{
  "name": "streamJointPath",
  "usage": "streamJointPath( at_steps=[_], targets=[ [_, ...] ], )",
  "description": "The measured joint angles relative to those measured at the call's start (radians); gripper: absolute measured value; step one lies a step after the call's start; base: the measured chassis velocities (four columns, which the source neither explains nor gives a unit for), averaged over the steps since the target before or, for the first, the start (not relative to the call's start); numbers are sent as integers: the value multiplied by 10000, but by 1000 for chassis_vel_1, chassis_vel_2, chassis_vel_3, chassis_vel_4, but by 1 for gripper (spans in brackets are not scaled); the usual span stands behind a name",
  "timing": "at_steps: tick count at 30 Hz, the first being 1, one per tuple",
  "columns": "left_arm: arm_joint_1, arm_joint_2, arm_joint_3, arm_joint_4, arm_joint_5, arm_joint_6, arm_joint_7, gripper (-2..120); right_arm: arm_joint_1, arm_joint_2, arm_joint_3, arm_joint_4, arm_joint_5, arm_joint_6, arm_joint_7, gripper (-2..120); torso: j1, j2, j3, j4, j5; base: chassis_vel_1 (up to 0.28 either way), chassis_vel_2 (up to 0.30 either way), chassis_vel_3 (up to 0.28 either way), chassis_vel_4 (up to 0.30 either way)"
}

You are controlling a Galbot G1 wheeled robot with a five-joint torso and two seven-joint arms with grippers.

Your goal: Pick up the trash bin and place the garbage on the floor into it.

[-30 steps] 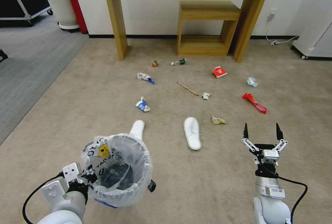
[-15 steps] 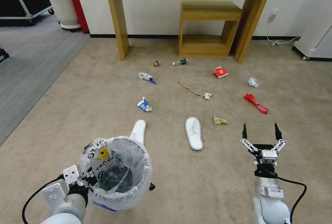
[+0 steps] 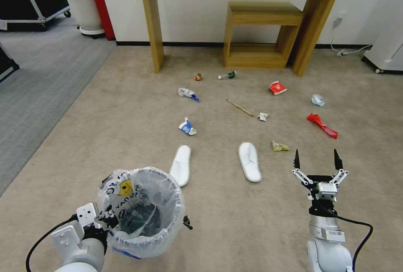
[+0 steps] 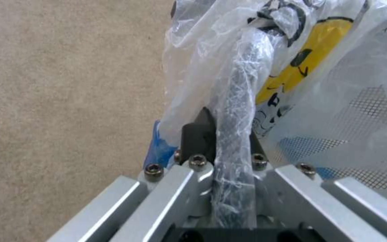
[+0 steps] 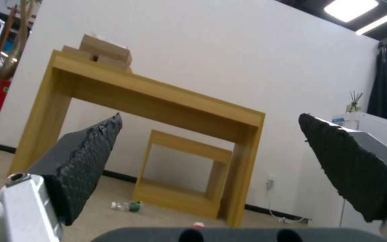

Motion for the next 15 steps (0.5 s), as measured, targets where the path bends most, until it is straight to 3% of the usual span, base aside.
streamJointPath(
  at_steps=[10,15],
  targets=[
    [80,-62,83,-9,142,-64,34,0,-1,-18,102,15,-73,52,-18,100,0,0,0,-3,2,-17,-15,6,9],
    [83,-74,101,-9,159,-75,33,0,-6,-22,98,11,-58,68,-67,100,0,0,0,-2,3,75,71,-74,-75]
  ],
)
